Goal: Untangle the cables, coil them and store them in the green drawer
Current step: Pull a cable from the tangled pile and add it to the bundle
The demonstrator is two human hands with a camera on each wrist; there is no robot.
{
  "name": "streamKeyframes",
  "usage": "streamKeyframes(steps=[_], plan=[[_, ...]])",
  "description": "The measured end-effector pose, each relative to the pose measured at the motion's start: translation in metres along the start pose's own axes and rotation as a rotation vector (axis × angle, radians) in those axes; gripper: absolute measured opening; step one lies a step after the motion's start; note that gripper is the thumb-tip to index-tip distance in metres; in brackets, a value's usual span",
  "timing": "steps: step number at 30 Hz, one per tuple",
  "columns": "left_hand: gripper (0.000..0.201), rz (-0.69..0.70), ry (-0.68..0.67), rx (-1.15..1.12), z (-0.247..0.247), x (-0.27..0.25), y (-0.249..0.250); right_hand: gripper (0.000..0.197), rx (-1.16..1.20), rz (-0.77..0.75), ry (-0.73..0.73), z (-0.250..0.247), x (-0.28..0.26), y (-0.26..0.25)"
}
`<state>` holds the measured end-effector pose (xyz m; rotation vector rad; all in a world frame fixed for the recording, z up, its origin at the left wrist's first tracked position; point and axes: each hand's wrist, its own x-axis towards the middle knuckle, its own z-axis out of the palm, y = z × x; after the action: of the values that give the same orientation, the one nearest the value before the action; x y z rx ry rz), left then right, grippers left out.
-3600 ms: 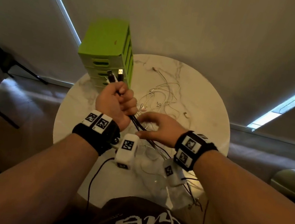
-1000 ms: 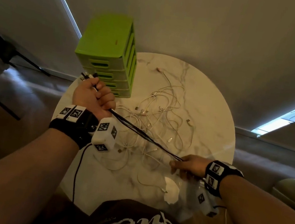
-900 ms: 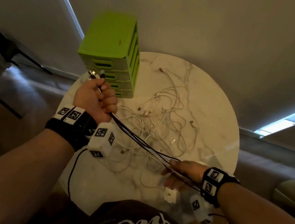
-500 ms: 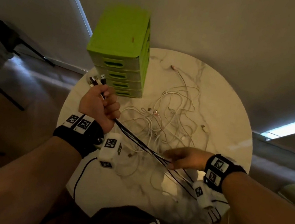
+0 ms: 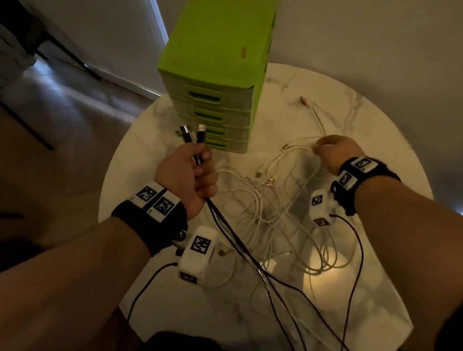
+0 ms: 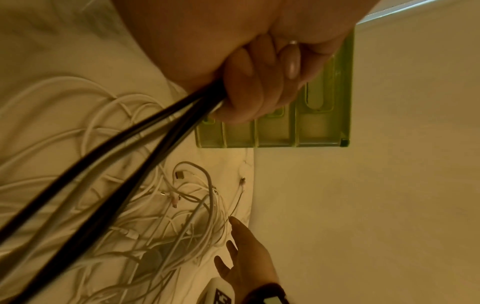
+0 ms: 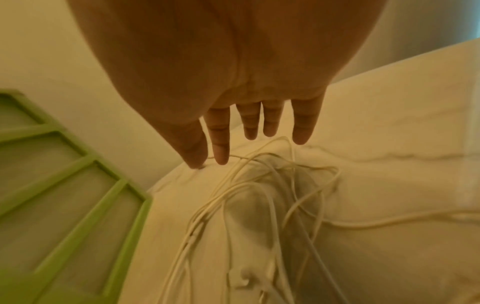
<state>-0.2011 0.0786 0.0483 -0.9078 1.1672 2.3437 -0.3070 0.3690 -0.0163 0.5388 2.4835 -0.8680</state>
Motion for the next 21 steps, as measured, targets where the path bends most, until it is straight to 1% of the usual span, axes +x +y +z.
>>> streamKeyframes(steps=[2,4,5,7,9,10,15,18,19,21], plan=[[0.034,-0.005,0.002,-0.004,0.0,0.003,-0.001,0.054,-0.055,0.011,-0.079,0.003,0.009,-0.001],[0.035,-0.003,0.003,-0.006,0.0,0.005,-0.001,0.061,-0.105,0.005,-0.102,0.007,0.012,-0.003],[0.035,-0.004,0.003,-0.003,0.0,0.005,-0.001,0.06,-0.096,0.0,-0.087,0.008,0.013,-0.005],[0.035,-0.004,0.005,0.013,0.002,0.005,-0.003,0.052,-0.068,-0.013,-0.028,0.011,0.015,-0.008],[0.035,-0.01,0.003,0.013,0.005,0.004,-0.005,0.041,-0.104,-0.02,0.002,0.013,0.015,-0.012],[0.035,-0.019,-0.006,0.003,0.006,0.003,-0.007,0.039,-0.13,-0.026,0.0,0.013,0.015,-0.013],[0.034,-0.018,-0.041,-0.031,0.008,-0.002,-0.017,0.042,-0.2,-0.053,-0.072,0.021,0.012,-0.02],[0.035,-0.002,-0.026,-0.045,0.005,-0.004,-0.022,0.042,-0.287,-0.068,-0.079,0.023,0.01,-0.027],[0.035,0.002,-0.013,-0.046,0.005,-0.004,-0.022,0.041,-0.274,-0.072,-0.07,0.022,0.01,-0.029],[0.035,0.008,0.004,-0.045,0.006,-0.004,-0.022,0.035,-0.172,-0.083,-0.044,0.021,0.009,-0.031]])
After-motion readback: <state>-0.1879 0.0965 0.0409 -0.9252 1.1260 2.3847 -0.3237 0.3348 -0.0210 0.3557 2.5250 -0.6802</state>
